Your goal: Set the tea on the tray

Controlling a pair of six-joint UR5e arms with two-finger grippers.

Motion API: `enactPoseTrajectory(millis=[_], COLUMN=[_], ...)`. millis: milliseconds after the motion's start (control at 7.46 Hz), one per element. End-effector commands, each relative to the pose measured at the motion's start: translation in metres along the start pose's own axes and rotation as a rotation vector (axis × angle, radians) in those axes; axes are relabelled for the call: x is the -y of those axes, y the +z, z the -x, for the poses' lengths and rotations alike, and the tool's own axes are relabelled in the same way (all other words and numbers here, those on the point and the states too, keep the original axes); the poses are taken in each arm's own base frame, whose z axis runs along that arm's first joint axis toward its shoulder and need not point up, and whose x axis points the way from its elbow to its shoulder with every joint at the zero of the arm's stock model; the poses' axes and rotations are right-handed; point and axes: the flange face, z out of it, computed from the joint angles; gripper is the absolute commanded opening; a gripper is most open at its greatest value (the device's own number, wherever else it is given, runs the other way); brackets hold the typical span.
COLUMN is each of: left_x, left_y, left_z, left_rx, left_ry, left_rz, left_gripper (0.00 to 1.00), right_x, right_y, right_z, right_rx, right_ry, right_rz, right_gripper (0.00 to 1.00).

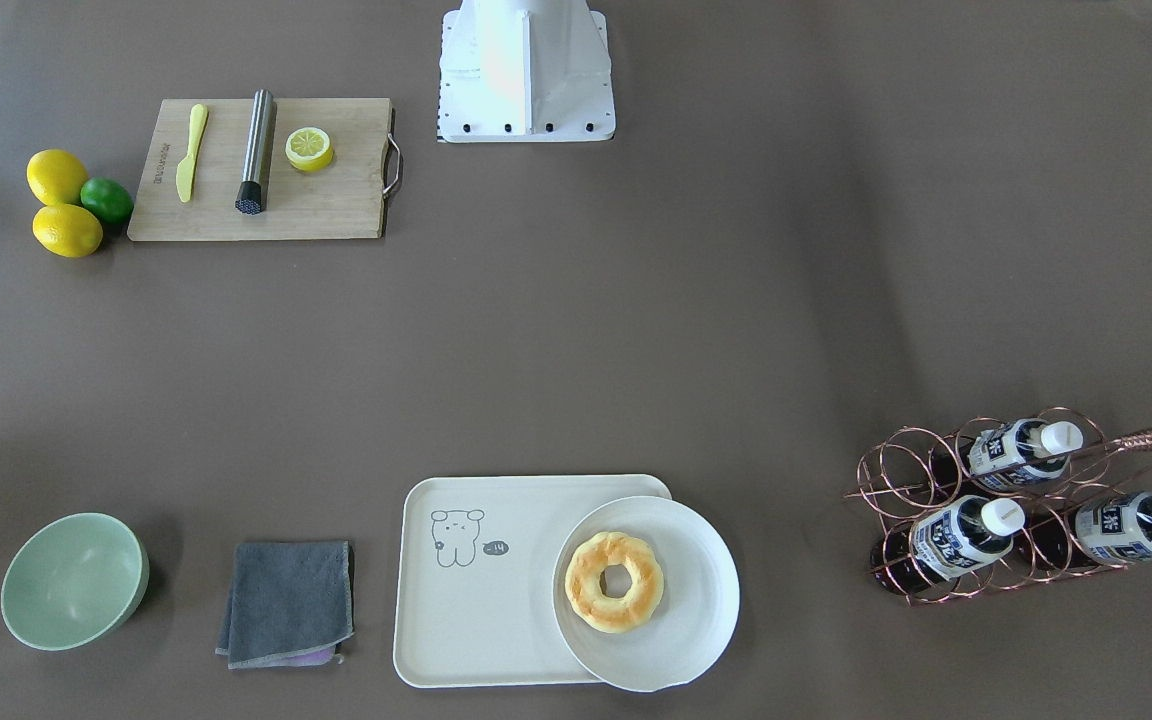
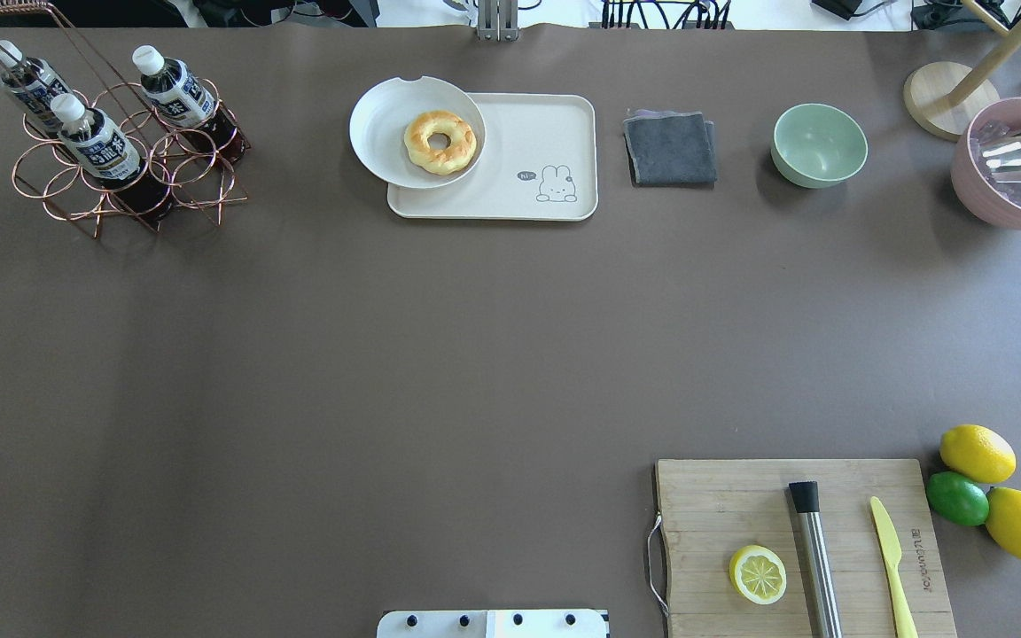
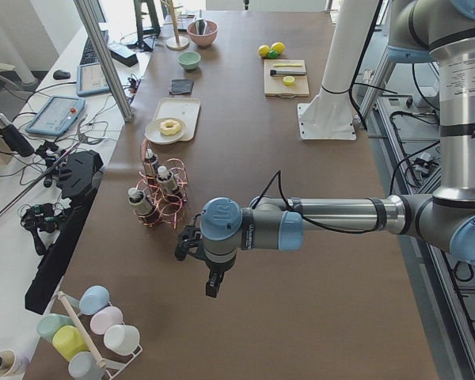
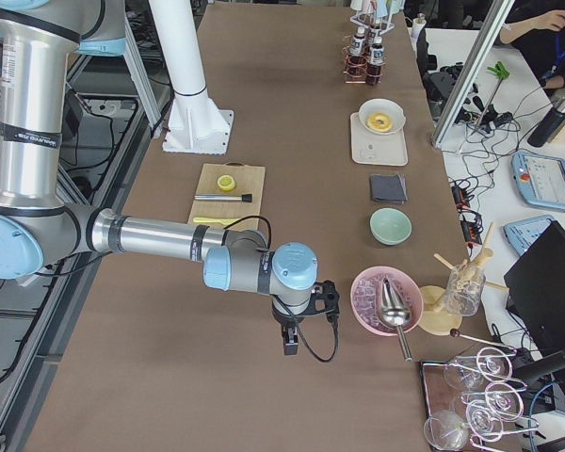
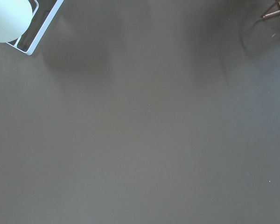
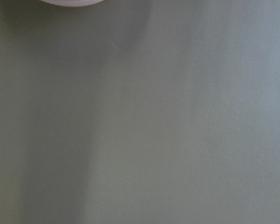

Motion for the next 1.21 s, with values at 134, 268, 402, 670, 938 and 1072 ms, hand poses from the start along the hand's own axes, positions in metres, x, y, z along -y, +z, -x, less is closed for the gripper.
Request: enactPoseTrajectory(millis=[134,268,402,670,938,1072], left_x=[0.028,0.044,0.039,0.042,0.114,0.139], left_y=[-0.022,-0.022,-0.020,-0.028,-0.021,-0.020], left_z=[-0.016,-0.013,-0.011,-0.025,-0.130,-0.177], left_rx=[0.020,0.030,0.032,0.052,-0.030,-0.076], left_ry=[0.083,0.137,0.148,0.257,0.204,0.143], left_rz=[-0.089,-0.148,-0.162,-0.263,-0.312,-0.385], left_gripper=[0.99,0.99,0.99,0.99,0.97,0.98], right_x=[0.003,0.001,0.001,0.015,0.025,0.031], right_y=[-0.002,-0.002,-0.006,-0.021,-0.031,-0.036], right_z=[0.001,0.001,0.005,0.017,0.026,0.034], right_rx=[-0.002,-0.003,-0.003,-0.024,-0.034,-0.003], right_ry=[-0.003,-0.006,-0.021,-0.152,-0.191,-0.141], right_rz=[-0.005,-0.006,-0.017,-0.176,-0.224,-0.241], right_gripper=[1.00,1.00,1.00,1.00,1.00,1.00])
